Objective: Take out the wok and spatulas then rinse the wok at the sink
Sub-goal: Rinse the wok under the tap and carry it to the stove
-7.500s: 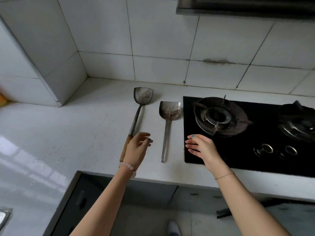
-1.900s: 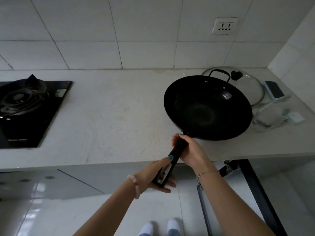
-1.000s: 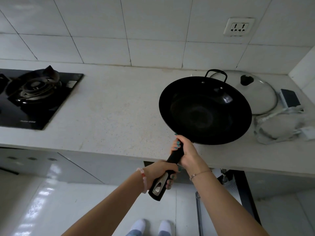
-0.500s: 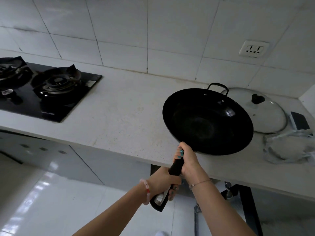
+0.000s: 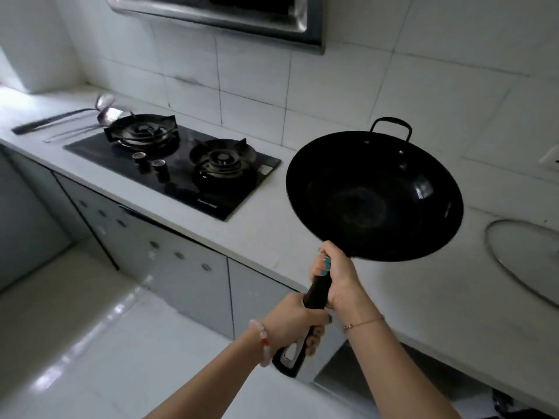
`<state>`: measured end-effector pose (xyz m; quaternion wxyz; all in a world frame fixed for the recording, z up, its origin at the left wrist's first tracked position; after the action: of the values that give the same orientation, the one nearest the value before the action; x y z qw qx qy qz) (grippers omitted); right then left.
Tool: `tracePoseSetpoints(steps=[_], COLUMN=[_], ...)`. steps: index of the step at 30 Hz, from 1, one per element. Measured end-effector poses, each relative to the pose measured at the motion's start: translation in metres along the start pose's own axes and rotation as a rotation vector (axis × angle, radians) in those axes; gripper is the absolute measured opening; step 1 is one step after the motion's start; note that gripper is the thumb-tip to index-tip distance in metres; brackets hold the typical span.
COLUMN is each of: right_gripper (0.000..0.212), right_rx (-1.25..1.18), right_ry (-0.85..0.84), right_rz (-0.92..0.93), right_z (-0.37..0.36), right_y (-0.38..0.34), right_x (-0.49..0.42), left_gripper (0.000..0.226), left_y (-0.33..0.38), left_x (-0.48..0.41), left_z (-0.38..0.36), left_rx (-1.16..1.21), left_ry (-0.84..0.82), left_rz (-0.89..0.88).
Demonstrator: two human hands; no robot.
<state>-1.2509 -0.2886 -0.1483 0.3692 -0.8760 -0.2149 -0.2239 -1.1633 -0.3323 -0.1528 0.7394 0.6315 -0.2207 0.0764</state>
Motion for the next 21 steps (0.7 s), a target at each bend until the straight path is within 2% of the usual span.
tracePoseSetpoints(steps=[10, 21], right_gripper=[0.043, 0.041], right_rx=[0.059, 0.294], right_ry=[-0.211, -0.373], right_rz=[-0.197, -0.508], right_z=[-0.153, -0.262], right_y=[0.175, 0.366], right_x=[0.032, 0.078], left_gripper=[0.016, 0.015], left_y=[-0.062, -0.141], left_x=[0.118, 0.239], left_z=[0.162, 0.280], left_rx=[0.144, 0.393], left_ry=[0.263, 0.633], left_rz=[0.036, 0.044])
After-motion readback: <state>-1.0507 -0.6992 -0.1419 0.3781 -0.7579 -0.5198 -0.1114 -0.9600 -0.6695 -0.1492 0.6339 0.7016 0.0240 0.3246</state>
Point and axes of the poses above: each hand's wrist, its own x-axis away from the middle knuckle, its own z-axis out of the back of the hand, y = z × x, the point moved 8 cm from there along -x, towards the middle knuckle, and after that the axes turned 14 degrees about -x, right-handed, at the moved point
